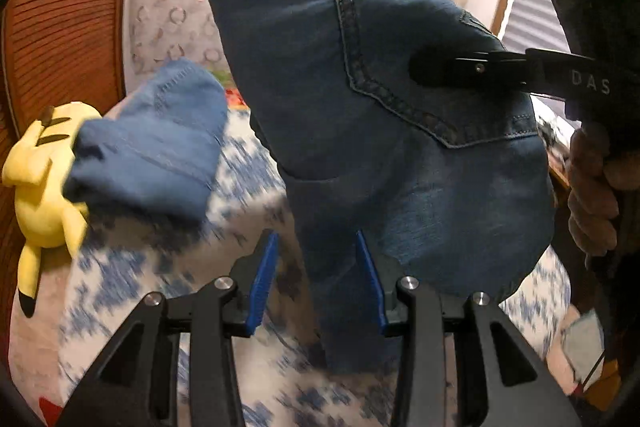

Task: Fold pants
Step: 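Grasp the jeans back pocket end with the right tool and lift it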

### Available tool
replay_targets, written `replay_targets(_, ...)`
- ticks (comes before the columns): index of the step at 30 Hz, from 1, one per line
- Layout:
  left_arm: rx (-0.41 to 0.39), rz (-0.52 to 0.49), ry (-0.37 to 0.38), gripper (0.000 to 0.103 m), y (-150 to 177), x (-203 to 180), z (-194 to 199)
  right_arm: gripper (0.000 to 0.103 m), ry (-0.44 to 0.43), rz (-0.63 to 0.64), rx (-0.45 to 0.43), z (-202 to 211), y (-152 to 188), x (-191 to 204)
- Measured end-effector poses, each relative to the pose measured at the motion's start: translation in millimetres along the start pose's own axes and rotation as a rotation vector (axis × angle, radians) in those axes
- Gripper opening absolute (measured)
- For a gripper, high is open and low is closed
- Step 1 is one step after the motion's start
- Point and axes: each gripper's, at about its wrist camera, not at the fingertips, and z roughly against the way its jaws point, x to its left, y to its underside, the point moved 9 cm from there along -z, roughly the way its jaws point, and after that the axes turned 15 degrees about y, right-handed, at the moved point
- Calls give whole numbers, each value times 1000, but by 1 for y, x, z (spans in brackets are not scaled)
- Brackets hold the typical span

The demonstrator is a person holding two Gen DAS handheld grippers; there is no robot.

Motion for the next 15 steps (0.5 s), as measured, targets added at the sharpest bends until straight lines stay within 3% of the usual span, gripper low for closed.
replay_targets(8, -149, 32, -57, 39, -75, 53, 54, 19, -61, 75, -48, -21, -89, 45)
replay_targets(15, -286, 32, -170, 39, -135, 105, 113, 19, -233, 10, -138, -38, -185, 93)
